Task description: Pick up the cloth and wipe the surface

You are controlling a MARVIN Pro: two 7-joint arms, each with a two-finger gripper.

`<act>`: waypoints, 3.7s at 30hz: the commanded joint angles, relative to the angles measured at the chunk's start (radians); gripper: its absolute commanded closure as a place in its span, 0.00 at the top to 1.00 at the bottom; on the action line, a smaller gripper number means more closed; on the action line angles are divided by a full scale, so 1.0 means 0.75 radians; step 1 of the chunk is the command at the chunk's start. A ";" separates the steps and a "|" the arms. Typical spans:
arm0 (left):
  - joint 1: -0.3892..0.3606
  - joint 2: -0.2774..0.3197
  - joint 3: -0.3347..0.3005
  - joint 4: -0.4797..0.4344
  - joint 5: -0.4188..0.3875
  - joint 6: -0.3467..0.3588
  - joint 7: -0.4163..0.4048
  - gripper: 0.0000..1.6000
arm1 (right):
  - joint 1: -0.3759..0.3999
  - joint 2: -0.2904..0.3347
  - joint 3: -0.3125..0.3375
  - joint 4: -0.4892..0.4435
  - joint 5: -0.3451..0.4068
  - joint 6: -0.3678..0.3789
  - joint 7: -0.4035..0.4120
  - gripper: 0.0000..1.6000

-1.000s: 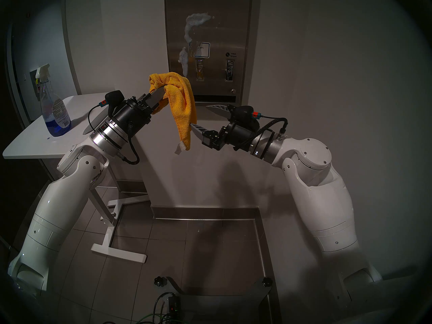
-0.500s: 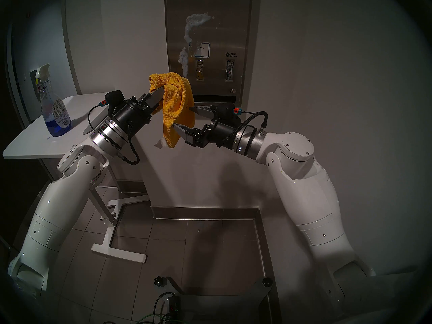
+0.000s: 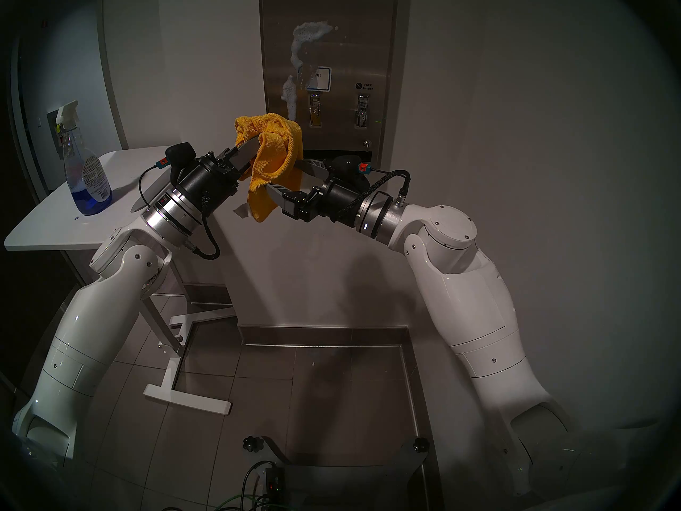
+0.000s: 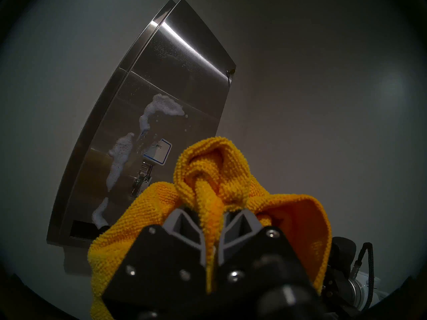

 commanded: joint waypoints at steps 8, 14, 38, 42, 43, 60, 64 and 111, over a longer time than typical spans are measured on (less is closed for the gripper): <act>-0.037 0.001 -0.023 -0.028 -0.002 -0.015 -0.004 0.00 | -0.024 0.115 0.169 -0.109 0.042 -0.022 0.058 1.00; -0.037 0.000 -0.023 -0.029 -0.002 -0.017 -0.004 0.00 | -0.060 0.131 0.203 -0.134 0.028 -0.010 0.052 1.00; -0.036 0.001 -0.023 -0.028 -0.003 -0.016 -0.004 0.00 | 0.093 -0.077 -0.002 0.006 -0.066 -0.057 -0.065 1.00; -0.036 0.001 -0.023 -0.028 -0.003 -0.016 -0.004 0.00 | 0.101 -0.099 -0.010 0.029 -0.077 -0.087 -0.084 0.00; -0.037 0.001 -0.023 -0.028 -0.003 -0.016 -0.004 0.00 | 0.101 -0.101 -0.010 0.034 -0.080 -0.098 -0.088 0.00; -0.037 0.001 -0.023 -0.028 -0.002 -0.017 -0.004 0.00 | 0.070 -0.082 0.036 0.045 -0.123 -0.229 -0.125 0.00; -0.037 0.001 -0.023 -0.028 -0.002 -0.017 -0.004 0.00 | 0.066 -0.082 0.050 0.036 -0.147 -0.261 -0.151 0.00; 0.363 0.034 -0.149 -0.425 0.511 0.200 0.982 1.00 | 0.222 -0.413 0.057 0.301 -0.502 -0.804 -0.773 0.00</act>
